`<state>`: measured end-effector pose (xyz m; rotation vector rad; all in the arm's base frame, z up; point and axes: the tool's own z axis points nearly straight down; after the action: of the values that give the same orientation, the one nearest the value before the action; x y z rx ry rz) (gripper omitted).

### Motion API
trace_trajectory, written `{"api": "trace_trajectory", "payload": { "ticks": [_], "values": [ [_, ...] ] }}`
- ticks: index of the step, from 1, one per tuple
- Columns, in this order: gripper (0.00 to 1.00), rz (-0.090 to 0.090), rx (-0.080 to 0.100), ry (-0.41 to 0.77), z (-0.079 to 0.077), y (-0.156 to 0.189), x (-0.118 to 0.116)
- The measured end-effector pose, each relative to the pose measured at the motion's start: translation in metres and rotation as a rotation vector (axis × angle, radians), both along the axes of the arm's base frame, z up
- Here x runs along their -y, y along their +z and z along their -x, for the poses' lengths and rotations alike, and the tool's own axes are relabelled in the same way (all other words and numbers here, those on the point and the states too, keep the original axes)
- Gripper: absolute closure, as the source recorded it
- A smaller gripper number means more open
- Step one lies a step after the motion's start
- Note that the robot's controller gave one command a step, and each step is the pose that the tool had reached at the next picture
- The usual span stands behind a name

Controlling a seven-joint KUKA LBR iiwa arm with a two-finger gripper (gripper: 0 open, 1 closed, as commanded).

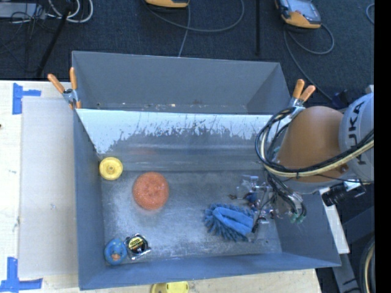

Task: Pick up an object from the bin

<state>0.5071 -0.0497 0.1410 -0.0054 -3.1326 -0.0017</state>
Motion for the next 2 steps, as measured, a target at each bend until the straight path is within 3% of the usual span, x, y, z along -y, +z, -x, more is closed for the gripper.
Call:
{"api": "trace_trajectory", "payload": {
  "ticks": [1,2],
  "values": [
    [0.0,0.001,0.007,0.002,-0.002,0.004,0.0],
    [0.0,0.001,0.011,-0.001,0.002,-0.067,0.002]
  ]
}}
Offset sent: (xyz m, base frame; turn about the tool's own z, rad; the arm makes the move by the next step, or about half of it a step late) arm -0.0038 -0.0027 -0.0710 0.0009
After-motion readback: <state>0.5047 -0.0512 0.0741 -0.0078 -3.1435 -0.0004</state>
